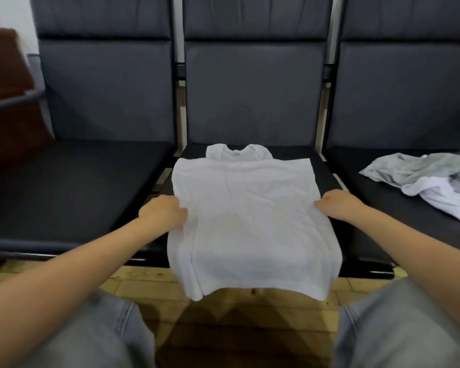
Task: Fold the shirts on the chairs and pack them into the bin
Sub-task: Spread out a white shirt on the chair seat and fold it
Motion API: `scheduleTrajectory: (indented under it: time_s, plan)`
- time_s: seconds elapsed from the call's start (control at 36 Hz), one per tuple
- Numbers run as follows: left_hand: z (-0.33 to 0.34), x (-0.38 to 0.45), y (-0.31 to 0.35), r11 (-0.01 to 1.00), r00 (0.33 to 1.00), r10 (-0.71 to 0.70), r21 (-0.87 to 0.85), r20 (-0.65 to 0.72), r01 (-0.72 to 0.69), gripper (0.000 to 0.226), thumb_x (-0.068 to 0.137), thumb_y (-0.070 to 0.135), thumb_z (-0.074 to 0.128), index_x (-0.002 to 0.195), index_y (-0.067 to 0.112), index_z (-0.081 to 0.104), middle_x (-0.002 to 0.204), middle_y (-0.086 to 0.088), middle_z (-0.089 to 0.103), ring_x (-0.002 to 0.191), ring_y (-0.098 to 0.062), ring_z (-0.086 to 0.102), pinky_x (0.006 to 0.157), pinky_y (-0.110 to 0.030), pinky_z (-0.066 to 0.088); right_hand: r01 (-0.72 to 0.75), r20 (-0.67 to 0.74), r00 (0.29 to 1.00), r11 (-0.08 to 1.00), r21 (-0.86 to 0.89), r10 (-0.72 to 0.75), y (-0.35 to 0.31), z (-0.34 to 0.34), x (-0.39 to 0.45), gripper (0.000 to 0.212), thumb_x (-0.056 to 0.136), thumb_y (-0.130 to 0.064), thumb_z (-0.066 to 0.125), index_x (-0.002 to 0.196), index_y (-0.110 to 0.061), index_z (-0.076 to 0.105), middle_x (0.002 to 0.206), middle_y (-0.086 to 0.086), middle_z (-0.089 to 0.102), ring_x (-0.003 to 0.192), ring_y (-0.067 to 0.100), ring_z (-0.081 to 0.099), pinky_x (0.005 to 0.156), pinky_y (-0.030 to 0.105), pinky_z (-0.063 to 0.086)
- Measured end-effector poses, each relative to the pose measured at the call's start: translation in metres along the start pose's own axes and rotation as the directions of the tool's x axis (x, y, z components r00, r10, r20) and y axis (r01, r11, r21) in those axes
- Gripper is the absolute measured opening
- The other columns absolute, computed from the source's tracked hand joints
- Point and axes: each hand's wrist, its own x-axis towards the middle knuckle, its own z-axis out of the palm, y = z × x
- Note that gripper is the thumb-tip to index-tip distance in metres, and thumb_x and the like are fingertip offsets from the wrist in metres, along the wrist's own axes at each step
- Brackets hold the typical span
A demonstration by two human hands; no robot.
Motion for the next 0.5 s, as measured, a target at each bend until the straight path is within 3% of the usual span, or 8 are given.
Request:
scheduleTrajectory:
  time_s: [0.08, 0.14, 0.19, 0.22, 0.28, 0.33, 0.42, 0.5]
  plan:
    - [-0.006, -0.008, -0.001, 0.967, 0.997, -0.049, -0.251, -0.064, 0.031, 0.031, 0.099, 0.017, 0.038, 0.071, 0.009, 0.049, 0.077, -0.005, 0.055, 0.073, -0.021, 0.051, 0.058, -0.031, 0.035, -0.026, -0.036, 0.998, 0.917, 0.397, 0.043, -0.003, -0.003, -0.015, 0.028, 0.100, -0.020, 0.045, 0.073, -0.011, 0.050, 0.086, 0.011, 0.055, 0.075, 0.024, 0.053, 0.073, 0.035, 0.048]
    - [-0.013, -0.006, -0.002, 0.876, 0.988, -0.138, -0.474, -0.067, 0.090, 0.026, 0.101, 0.012, 0.038, 0.099, 0.002, 0.062, 0.105, -0.010, 0.064, 0.095, -0.029, 0.059, 0.067, -0.031, 0.045, -0.120, 0.047, 0.990, 0.613, 0.781, 0.133, -0.003, -0.007, -0.026, 0.012, 0.100, -0.014, 0.049, 0.092, -0.008, 0.056, 0.085, 0.009, 0.057, 0.072, 0.021, 0.056, 0.069, 0.035, 0.051]
    - [-0.020, -0.009, -0.002, 0.456, 0.970, -0.236, -0.875, 0.057, 0.162, 0.026, 0.101, 0.009, 0.039, 0.118, 0.002, 0.058, 0.116, -0.011, 0.060, 0.099, -0.029, 0.059, 0.074, -0.030, 0.049, -0.173, 0.110, 0.978, 0.397, 0.902, 0.175, 0.004, -0.013, -0.033, 0.015, 0.099, -0.008, 0.049, 0.111, -0.004, 0.056, 0.086, 0.007, 0.058, 0.077, 0.022, 0.057, 0.069, 0.034, 0.049]
    - [-0.023, -0.015, -0.002, 0.251, 0.963, -0.241, -0.951, 0.121, 0.182, 0.025, 0.101, 0.005, 0.039, 0.117, 0.004, 0.057, 0.112, -0.010, 0.059, 0.096, -0.027, 0.058, 0.078, -0.032, 0.048, -0.174, 0.107, 0.979, 0.434, 0.884, 0.173, 0.009, -0.014, -0.033, 0.024, 0.100, -0.009, 0.048, 0.120, 0.001, 0.056, 0.088, 0.008, 0.057, 0.079, 0.023, 0.056, 0.070, 0.034, 0.047]
    - [-0.026, -0.019, -0.011, 0.145, 0.953, -0.259, -0.969, 0.156, 0.199, 0.023, 0.099, -0.001, 0.035, 0.103, -0.001, 0.058, 0.094, -0.008, 0.058, 0.083, -0.023, 0.056, 0.075, -0.029, 0.048, -0.166, 0.073, 0.980, 0.559, 0.812, 0.186, 0.019, -0.017, -0.038, 0.033, 0.101, -0.012, 0.047, 0.128, 0.005, 0.053, 0.095, 0.010, 0.056, 0.084, 0.024, 0.054, 0.071, 0.032, 0.044]
    - [-0.030, -0.021, -0.017, 0.328, 0.951, -0.290, -0.922, 0.108, 0.205, 0.023, 0.100, 0.000, 0.037, 0.096, -0.006, 0.058, 0.084, -0.008, 0.053, 0.072, -0.022, 0.051, 0.064, -0.024, 0.046, -0.175, 0.069, 0.976, 0.562, 0.808, 0.205, 0.028, -0.020, -0.042, 0.026, 0.099, -0.013, 0.052, 0.121, 0.000, 0.056, 0.091, 0.010, 0.056, 0.078, 0.023, 0.054, 0.064, 0.031, 0.044]
    - [-0.032, -0.028, -0.030, 0.808, 0.973, -0.227, -0.567, -0.042, 0.164, 0.038, 0.102, 0.030, 0.043, 0.094, -0.002, 0.063, 0.080, -0.010, 0.054, 0.084, -0.032, 0.055, 0.069, -0.031, 0.038, -0.149, -0.022, 0.977, 0.754, 0.640, 0.212, 0.039, -0.026, -0.046, 0.017, 0.097, -0.020, 0.056, 0.106, -0.006, 0.056, 0.079, 0.010, 0.054, 0.064, 0.024, 0.050, 0.046, 0.026, 0.039]
    - [-0.027, -0.031, -0.036, 0.951, 0.996, -0.087, -0.294, 0.036, 0.093, 0.051, 0.088, 0.053, 0.059, 0.073, 0.005, 0.062, 0.076, -0.005, 0.060, 0.080, -0.026, 0.058, 0.070, -0.033, 0.042, -0.047, -0.163, 0.980, 0.934, 0.354, 0.111, 0.046, -0.030, -0.051, 0.027, 0.095, -0.022, 0.054, 0.077, -0.002, 0.058, 0.074, 0.013, 0.054, 0.065, 0.025, 0.049, 0.057, 0.031, 0.035]
